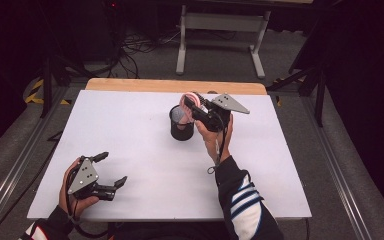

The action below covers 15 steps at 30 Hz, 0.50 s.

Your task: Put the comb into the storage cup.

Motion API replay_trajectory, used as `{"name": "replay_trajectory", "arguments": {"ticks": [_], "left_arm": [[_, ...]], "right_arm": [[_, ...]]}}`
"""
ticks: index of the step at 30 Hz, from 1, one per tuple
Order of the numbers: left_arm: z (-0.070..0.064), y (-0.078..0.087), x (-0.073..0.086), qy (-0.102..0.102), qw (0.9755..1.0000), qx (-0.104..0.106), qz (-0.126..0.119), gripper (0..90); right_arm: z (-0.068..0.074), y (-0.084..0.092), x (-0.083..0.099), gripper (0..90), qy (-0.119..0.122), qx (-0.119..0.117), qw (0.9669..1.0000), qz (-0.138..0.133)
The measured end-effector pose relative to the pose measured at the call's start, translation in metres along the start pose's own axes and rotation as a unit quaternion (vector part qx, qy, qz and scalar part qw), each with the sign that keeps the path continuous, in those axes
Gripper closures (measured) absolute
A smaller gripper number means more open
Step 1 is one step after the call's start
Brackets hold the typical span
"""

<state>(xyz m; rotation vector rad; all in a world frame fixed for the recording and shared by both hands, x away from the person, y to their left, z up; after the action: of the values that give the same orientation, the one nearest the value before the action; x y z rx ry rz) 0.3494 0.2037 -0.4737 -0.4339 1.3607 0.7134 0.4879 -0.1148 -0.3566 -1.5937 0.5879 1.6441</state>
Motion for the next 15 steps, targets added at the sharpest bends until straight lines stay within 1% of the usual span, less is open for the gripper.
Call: {"name": "replay_trajectory", "arguments": {"ticks": [3,5,9,10,15], "left_arm": [[-0.0001,-0.0002,0.0001,-0.001,1.0,0.001,0.001,5.0],[-0.0001,-0.0003,0.0001,-0.001,1.0,0.001,0.001,5.0],[-0.0004,-0.0003,0.0002,-0.002,1.0,0.001,0.002,5.1],[-0.0006,-0.0004,0.0002,-0.001,1.0,0.001,0.001,5.1],[-0.0008,-0.0006,0.0002,-0.002,1.0,0.002,0.002,5.1]], "right_arm": [[-0.0015,0.0002,0.0031,62.9,-0.009,0.004,1.0,0.001],[-0.0021,0.0003,0.0037,62.8,-0.007,0.004,1.0,0.002],[-0.004,0.0005,0.0059,62.7,-0.013,0.005,0.9999,0.002],[-0.0057,0.0011,0.0062,62.6,-0.019,0.005,0.9998,0.0],[-0.0068,0.0012,0.0063,62.5,-0.021,0.006,0.9998,0.0]]}}
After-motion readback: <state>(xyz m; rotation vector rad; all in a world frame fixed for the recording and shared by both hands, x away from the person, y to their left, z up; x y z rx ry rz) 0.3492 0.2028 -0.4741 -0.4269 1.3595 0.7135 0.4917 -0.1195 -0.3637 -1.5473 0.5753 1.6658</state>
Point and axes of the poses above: each handheld gripper's, and its own axes: y roughly backward along the jaws, x roughly out of its underside, z roughly to its left, the point moved 4 cm from there along -y, roughly forward along the jaws, and after that the axes turned 13 degrees about -z, right-handed, at the moved point
